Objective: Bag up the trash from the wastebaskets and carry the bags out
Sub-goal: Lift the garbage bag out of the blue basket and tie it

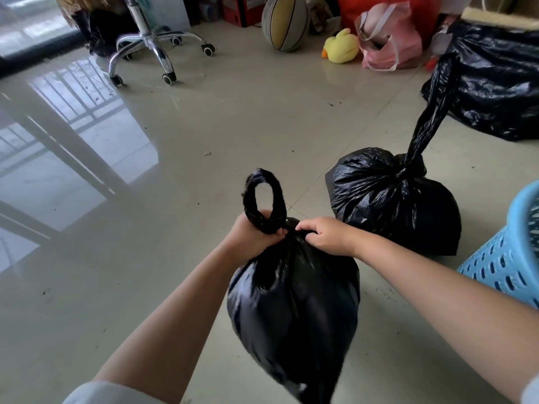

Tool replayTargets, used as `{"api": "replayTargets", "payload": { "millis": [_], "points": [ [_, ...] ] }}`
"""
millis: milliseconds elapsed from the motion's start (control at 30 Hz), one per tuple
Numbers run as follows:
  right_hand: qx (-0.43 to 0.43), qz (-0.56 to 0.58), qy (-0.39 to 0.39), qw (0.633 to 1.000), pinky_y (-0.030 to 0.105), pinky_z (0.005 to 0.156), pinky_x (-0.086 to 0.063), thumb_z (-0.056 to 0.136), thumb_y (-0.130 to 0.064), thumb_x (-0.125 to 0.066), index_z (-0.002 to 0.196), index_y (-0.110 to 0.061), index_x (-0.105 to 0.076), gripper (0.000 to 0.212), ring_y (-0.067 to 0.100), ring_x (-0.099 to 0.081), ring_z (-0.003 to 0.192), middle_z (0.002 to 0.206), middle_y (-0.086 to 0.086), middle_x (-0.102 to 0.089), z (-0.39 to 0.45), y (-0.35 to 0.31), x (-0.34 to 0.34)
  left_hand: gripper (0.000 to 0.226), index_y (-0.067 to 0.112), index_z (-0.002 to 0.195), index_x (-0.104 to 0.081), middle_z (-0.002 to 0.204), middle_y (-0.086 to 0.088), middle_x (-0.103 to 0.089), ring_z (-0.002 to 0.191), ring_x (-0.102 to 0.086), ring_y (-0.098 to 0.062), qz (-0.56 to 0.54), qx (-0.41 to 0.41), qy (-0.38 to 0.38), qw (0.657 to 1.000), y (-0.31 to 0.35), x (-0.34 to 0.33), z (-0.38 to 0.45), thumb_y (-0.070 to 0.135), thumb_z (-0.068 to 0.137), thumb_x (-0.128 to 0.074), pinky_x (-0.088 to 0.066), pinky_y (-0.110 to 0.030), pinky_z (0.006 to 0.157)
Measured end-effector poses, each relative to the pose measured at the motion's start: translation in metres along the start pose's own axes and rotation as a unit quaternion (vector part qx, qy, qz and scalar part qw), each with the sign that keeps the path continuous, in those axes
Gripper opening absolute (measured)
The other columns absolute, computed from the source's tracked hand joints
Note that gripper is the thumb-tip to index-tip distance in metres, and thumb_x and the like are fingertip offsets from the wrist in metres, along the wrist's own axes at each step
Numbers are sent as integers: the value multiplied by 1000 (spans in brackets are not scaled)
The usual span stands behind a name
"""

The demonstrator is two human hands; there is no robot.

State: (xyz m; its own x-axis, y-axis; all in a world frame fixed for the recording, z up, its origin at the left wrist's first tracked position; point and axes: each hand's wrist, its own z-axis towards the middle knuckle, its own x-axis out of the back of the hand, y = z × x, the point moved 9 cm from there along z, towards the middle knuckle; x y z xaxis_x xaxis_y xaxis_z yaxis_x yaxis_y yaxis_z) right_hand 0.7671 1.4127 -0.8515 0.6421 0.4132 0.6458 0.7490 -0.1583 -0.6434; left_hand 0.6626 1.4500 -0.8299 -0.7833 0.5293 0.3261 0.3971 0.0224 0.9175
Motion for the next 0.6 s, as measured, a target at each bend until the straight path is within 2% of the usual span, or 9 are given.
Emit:
{"api": "replayTargets", "payload": {
  "millis": [67, 133, 200, 267, 367, 433, 500, 533, 600],
  "points": [
    [9, -17, 15, 1000, 26, 69, -32, 87, -3, -38, 104, -5, -62, 30, 26, -56, 97, 107, 18, -66, 0, -3, -1, 40, 19, 55, -50, 63, -2, -53, 74, -50, -20, 37, 3, 76, 996, -3, 11, 3, -13, 75, -60, -41, -31, 72],
    [23, -44, 26, 998, 28, 64, -31, 87, -4, -39, 87, -2, -62, 23, 28, -53, 86, 91, 20, -66, -1, -8, -3, 31, 17, 60, -53, 66, -3, -56, 75, -50, -19, 109, -13, 122, 986, -1, 17, 4, -10, 74, -60, -35, -23, 63],
    [30, -75, 36, 996, 28, 58, -32, 87, -5, -40, 65, -8, -54, 26, 28, -50, 78, 69, 13, -58, -3, -15, -4, 13, 7, 81, -61, 84, -13, -64, 82, -56, -25, 190, -31, 136, 972, 0, 19, 5, -4, 74, -60, -34, -24, 62],
    [48, -96, 44, 993, 30, 71, -39, 87, -6, -40, 79, -6, -60, 22, 33, -54, 91, 85, 17, -64, -2, -21, -7, 20, 1, 100, -57, 98, -23, -65, 90, -60, -34, 234, 2, 135, 963, -7, 18, 4, 3, 80, -56, -43, -31, 69],
    [65, -130, 50, 988, 36, 90, -40, 85, -7, -40, 100, -2, -60, 26, 33, -54, 110, 114, 18, -63, 0, -23, -11, 23, 1, 104, -58, 102, -26, -66, 95, -61, -38, 291, 66, 111, 948, -13, 12, 7, 9, 86, -48, -47, -38, 76],
    [54, -142, 41, 987, 35, 95, -37, 86, -8, -39, 109, -6, -59, 30, 29, -51, 116, 120, 14, -60, 1, -18, -13, 21, 3, 92, -64, 86, -19, -69, 88, -65, -28, 158, 138, 87, 974, -27, 13, 9, 3, 88, -43, -48, -33, 72],
    [36, -146, 35, 988, 33, 100, -34, 88, -9, -37, 119, -10, -55, 36, 26, -46, 121, 128, 10, -56, 2, -9, -12, 32, 11, 74, -59, 57, -5, -63, 58, -64, -15, -84, 214, 33, 973, -41, 1, 3, -6, 89, -36, -50, -21, 54],
    [30, -144, 31, 989, 33, 101, -33, 89, -9, -36, 122, -11, -53, 37, 25, -45, 123, 131, 10, -54, 2, -5, -12, 36, 12, 73, -57, 57, -4, -60, 54, -61, -14, -170, 230, 3, 958, -43, -5, 0, -8, 90, -33, -51, -22, 53],
    [26, -139, 22, 990, 33, 104, -33, 89, -9, -35, 125, -11, -51, 39, 24, -44, 125, 133, 9, -52, 1, -2, -14, 37, 11, 75, -58, 68, -8, -59, 65, -58, -18, -261, 246, -15, 933, -47, -9, -4, -8, 92, -30, -49, -26, 63]
  ]
}}
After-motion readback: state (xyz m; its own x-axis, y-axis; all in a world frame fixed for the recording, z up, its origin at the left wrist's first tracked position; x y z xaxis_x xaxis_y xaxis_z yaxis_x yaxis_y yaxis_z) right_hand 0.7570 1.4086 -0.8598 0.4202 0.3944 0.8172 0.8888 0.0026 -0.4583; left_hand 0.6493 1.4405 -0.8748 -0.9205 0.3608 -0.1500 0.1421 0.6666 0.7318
